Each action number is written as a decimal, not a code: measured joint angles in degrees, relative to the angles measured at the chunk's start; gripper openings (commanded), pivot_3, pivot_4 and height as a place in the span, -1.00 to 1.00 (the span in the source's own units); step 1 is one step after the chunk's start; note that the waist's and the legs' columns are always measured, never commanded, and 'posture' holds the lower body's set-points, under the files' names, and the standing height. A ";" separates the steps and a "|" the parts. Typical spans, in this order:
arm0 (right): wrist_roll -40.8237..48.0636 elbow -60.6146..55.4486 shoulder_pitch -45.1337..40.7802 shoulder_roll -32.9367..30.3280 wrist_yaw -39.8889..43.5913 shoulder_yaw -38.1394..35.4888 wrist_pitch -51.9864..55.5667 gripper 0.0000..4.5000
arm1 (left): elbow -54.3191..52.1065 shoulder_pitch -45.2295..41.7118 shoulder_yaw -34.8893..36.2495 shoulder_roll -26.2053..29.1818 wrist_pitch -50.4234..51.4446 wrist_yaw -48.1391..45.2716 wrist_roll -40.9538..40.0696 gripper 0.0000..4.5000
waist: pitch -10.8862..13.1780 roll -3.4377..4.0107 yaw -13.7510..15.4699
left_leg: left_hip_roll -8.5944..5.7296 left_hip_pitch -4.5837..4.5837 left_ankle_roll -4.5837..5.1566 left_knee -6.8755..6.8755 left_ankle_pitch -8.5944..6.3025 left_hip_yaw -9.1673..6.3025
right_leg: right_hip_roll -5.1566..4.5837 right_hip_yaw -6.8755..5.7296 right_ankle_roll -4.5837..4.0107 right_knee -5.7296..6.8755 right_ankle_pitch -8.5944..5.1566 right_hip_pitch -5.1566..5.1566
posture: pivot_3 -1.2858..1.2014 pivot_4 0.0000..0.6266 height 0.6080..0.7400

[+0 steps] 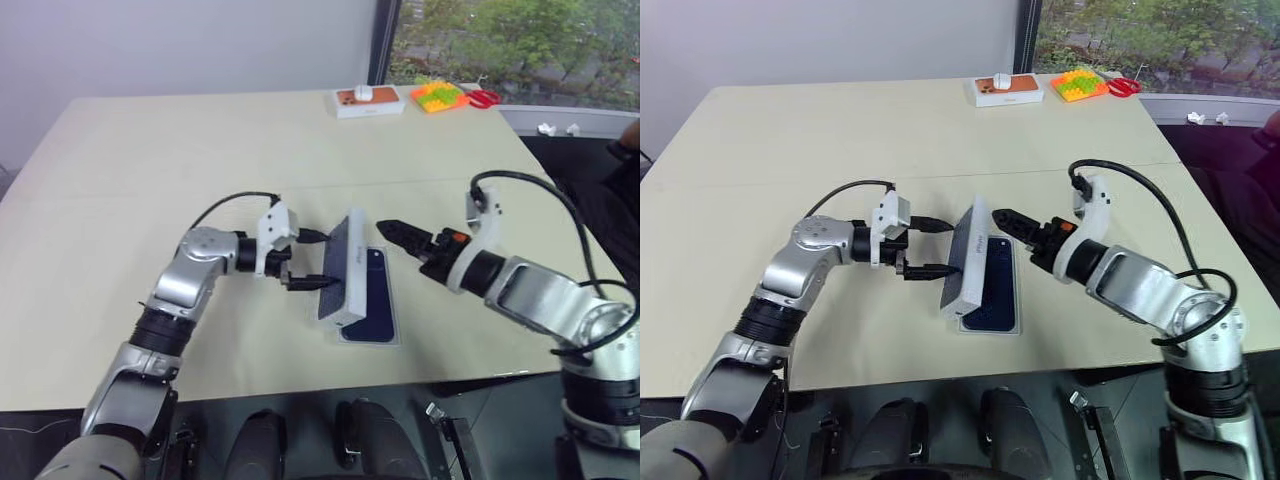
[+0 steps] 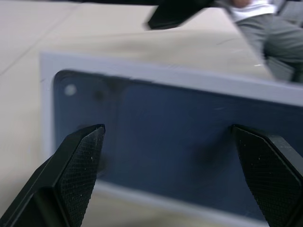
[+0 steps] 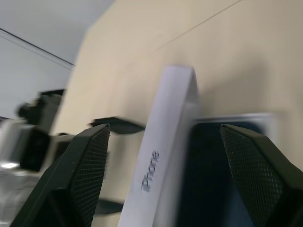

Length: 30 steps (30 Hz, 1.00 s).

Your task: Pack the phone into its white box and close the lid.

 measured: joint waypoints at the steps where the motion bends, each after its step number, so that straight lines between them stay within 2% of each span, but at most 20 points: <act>1: -0.99 0.06 0.29 -1.31 1.11 -0.09 0.20 0.74 | -0.09 0.00 -0.09 -0.01 0.58 -0.01 0.00 0.89 | 0.00 0.00 -0.02 | 0.00 0.00 0.00 0.00 0.00 -0.01 | 0.02 0.00 0.00 0.00 0.00 0.00 | 0.03 -0.52 1.00; 3: -2.92 0.33 0.88 -3.48 2.95 -0.46 0.46 0.75 | -0.07 -0.01 -0.05 0.10 1.77 0.16 0.00 0.61 | 0.00 0.00 0.03 | 0.00 0.01 0.00 0.00 0.00 -0.02 | 0.05 0.00 0.00 0.01 0.00 0.00 | 0.03 -0.52 1.00; 10: -9.56 1.03 2.05 -8.00 8.68 -0.58 1.50 0.75 | -0.01 -0.05 3.68 1.27 7.80 2.33 -2.94 -0.93 | 0.01 0.00 0.07 | -0.01 -0.01 0.00 0.01 0.00 -0.01 | 0.03 0.00 0.02 -0.02 -0.01 0.01 | 0.03 -0.52 1.00; 11: -10.70 1.03 2.05 -8.88 9.42 -0.58 1.90 0.75 | 0.01 -0.04 4.50 1.70 8.54 2.94 -3.26 -0.98 | 0.01 -0.01 0.09 | -0.01 -0.01 0.00 0.01 0.00 -0.01 | 0.03 0.00 0.02 -0.02 -0.01 0.01 | 0.03 -0.52 1.00; 16: -20.28 0.36 2.02 -13.00 15.63 1.29 4.24 0.75 | 1.44 -1.18 7.69 3.98 14.65 9.64 -3.27 -0.98 | 0.01 -0.01 0.11 | -0.02 -0.01 0.00 0.01 0.00 -0.01 | 0.01 0.00 0.03 -0.05 -0.01 0.01 | 0.03 -0.52 1.00; 19: -30.18 -2.15 1.73 -17.69 21.47 4.85 5.78 0.38 | 2.73 -1.59 6.34 7.21 17.65 12.85 0.48 -1.00 | 0.01 -0.01 0.06 | -0.02 0.01 0.00 -0.03 0.00 -0.01 | 0.02 -0.01 0.04 -0.09 -0.02 0.01 | 0.03 -0.52 1.00; 22: -38.59 -4.61 1.16 -20.00 26.58 8.23 6.02 -0.27 | 2.62 -1.59 2.26 8.14 20.79 12.87 2.64 -1.00 | 0.01 -0.01 0.19 | -0.02 -0.04 0.00 -0.03 0.00 -0.02 | 0.02 -0.02 0.05 -0.15 -0.03 0.01 | 0.03 -0.52 1.00; 25: -46.41 -7.80 0.08 -21.39 31.31 12.79 6.24 -0.98 | 1.37 -1.79 -0.09 6.07 22.19 11.74 2.41 -1.00 | 0.02 -0.02 0.36 | -0.05 -0.14 0.00 0.00 0.00 -0.03 | -0.06 -0.03 0.10 -0.20 -0.06 -0.01 | 0.03 -0.52 1.00; 30: -53.75 -10.56 -0.04 -20.43 36.20 15.77 6.40 -0.98 | -0.21 -4.21 -3.48 4.94 22.51 8.92 2.42 -1.00 | 0.02 -0.02 0.27 | -0.10 -0.20 0.00 0.01 0.00 -0.03 | -0.07 -0.02 0.14 -0.29 -0.03 -0.02 | 0.03 -0.52 1.00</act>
